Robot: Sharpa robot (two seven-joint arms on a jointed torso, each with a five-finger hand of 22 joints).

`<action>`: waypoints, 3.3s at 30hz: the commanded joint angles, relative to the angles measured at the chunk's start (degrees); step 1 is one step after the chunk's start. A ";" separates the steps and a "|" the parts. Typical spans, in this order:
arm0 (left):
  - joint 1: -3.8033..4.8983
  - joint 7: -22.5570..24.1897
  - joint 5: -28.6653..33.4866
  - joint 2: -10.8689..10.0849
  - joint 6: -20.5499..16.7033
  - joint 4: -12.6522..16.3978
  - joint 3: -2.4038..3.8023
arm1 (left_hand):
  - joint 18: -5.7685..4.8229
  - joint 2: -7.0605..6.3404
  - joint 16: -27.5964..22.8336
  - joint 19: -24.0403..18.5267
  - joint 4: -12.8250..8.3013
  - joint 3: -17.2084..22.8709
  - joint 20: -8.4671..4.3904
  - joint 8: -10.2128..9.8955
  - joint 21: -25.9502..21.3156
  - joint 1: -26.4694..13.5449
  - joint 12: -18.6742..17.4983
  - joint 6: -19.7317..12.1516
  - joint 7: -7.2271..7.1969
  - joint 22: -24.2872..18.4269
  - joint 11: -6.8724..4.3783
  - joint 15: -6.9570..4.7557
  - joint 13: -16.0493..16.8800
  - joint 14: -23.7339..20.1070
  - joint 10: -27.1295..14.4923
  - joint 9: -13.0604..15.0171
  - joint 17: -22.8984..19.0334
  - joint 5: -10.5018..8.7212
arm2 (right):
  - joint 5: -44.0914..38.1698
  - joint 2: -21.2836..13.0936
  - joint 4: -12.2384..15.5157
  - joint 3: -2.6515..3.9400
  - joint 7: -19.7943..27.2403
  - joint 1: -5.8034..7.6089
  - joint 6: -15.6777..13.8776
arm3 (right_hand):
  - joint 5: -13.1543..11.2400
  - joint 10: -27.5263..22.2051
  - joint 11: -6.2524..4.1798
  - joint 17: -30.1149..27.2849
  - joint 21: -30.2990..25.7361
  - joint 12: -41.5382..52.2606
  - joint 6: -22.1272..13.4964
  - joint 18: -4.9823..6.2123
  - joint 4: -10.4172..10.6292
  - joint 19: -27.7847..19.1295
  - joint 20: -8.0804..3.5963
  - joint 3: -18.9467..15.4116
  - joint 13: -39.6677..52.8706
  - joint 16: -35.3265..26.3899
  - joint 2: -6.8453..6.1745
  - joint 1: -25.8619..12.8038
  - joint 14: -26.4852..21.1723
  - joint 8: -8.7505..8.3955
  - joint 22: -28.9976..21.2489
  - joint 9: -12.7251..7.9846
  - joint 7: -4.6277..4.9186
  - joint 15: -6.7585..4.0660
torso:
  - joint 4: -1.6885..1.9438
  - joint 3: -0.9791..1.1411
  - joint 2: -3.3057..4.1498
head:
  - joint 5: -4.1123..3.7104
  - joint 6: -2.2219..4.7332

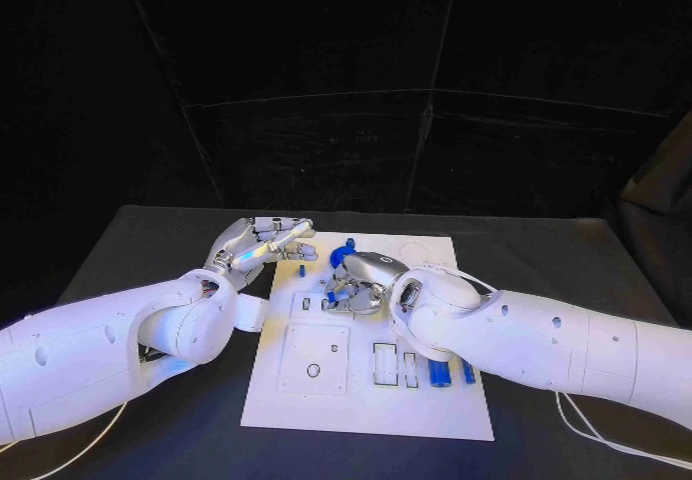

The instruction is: Assemble the parts on the task board

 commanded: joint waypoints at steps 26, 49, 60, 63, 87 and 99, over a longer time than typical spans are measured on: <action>0.09 0.40 -0.21 0.13 0.36 -0.25 0.05 | 0.72 0.51 -0.28 0.37 -0.33 -0.08 0.04 -0.27 0.21 -0.07 -0.21 0.03 -0.04 -0.09 -0.10 0.09 -0.03 -0.04 0.08 -0.02 0.07 -0.27 | -5.31 -0.76 1.38 -0.06 -5.05 -0.41 6.37 | -0.13 -2.00 0.32 0.68 -0.84 -3.86 1.39 -0.08 0.15 -0.99 0.11 1.21 -2.70 -0.80 -1.80 -1.45 3.03 -0.29 -0.85 0.10 -0.95 -0.01 | 0.01 -0.02 -0.04 | -0.18 -0.34; 0.08 0.10 -0.21 0.20 0.56 -0.42 0.04 | 0.72 0.69 -0.44 0.36 -0.58 0.10 0.03 -0.33 0.22 0.07 -0.26 0.09 -0.07 -0.12 -0.13 0.08 -0.04 -0.05 0.17 -0.03 0.19 -0.25 | -7.34 -0.80 2.01 -0.07 -7.68 -0.48 3.78 | 2.96 -5.91 1.96 0.45 -1.78 -11.11 -4.44 0.20 2.89 -1.83 1.41 -1.09 -8.94 -1.31 -7.43 -6.78 2.97 -3.35 -2.27 -0.31 0.83 1.38 | 0.06 -0.08 -0.08 | -0.38 -0.04; 0.08 -0.06 -0.21 0.26 0.68 -0.51 0.04 | 0.72 0.69 -0.44 0.36 -0.58 0.10 0.03 -0.33 0.22 0.07 -0.26 0.09 -0.07 -0.12 -0.13 0.08 -0.04 -0.05 0.17 -0.03 0.19 -0.25 | -7.58 -0.84 2.61 -0.06 -8.38 -0.60 -0.04 | 2.94 -6.04 2.01 0.47 -1.83 -10.97 -4.66 0.21 4.20 -1.78 1.47 -2.83 -9.22 -1.36 -8.22 -7.85 2.98 -3.17 -2.28 -0.25 0.81 1.44 | 0.03 -0.07 -0.06 | -0.53 0.11; 0.08 -0.13 -0.21 0.30 0.72 -0.58 0.04 | 0.72 0.71 -0.46 0.36 -0.61 0.13 0.03 -0.34 0.23 0.09 -0.27 0.09 -0.07 -0.12 -0.13 0.07 -0.04 -0.04 0.18 -0.03 0.20 -0.25 | -7.59 -1.11 3.08 -0.06 -7.76 -0.68 -3.79 | 3.16 -6.39 2.11 0.36 -1.87 -11.16 -5.04 0.21 5.43 -1.76 1.53 -4.62 -9.66 -1.48 -8.77 -8.66 2.94 -3.18 -2.31 -0.26 0.89 1.51 | 0.05 -0.06 -0.09 | -0.62 0.14; 1.96 -26.08 -21.69 0.90 9.71 -5.52 0.08 | -1.66 0.14 68.75 16.96 3.67 -4.23 -8.12 5.09 40.17 -7.00 23.52 4.61 -5.33 33.09 -7.23 -7.84 19.16 22.25 16.08 1.48 66.17 -0.40 | 15.08 -16.35 13.73 0.09 14.39 4.48 -7.09 | 6.63 -8.68 2.62 -3.11 -4.20 -12.23 -7.70 1.06 8.60 -4.50 2.06 -12.84 -12.29 -4.33 -6.08 -2.21 1.95 -2.90 -6.40 -0.10 1.52 1.98 | -0.53 0.64 -2.41 | -0.23 -0.46; 6.53 -50.03 -40.69 3.94 21.79 -7.94 0.05 | -1.93 2.82 71.89 15.74 8.97 -11.82 -8.19 16.36 45.40 -13.07 46.06 1.32 -6.22 38.94 -7.84 -8.47 38.59 22.88 8.01 6.95 69.86 -0.57 | 30.81 -23.68 11.86 0.12 15.28 7.22 -7.31 | 9.93 -9.74 2.27 -6.96 -6.29 -14.77 -6.83 1.73 7.16 -6.47 1.66 -12.22 -14.89 -7.48 -4.12 1.60 1.05 -2.58 -9.95 -0.05 1.26 1.61 | -1.18 1.40 -4.55 | 1.07 -1.62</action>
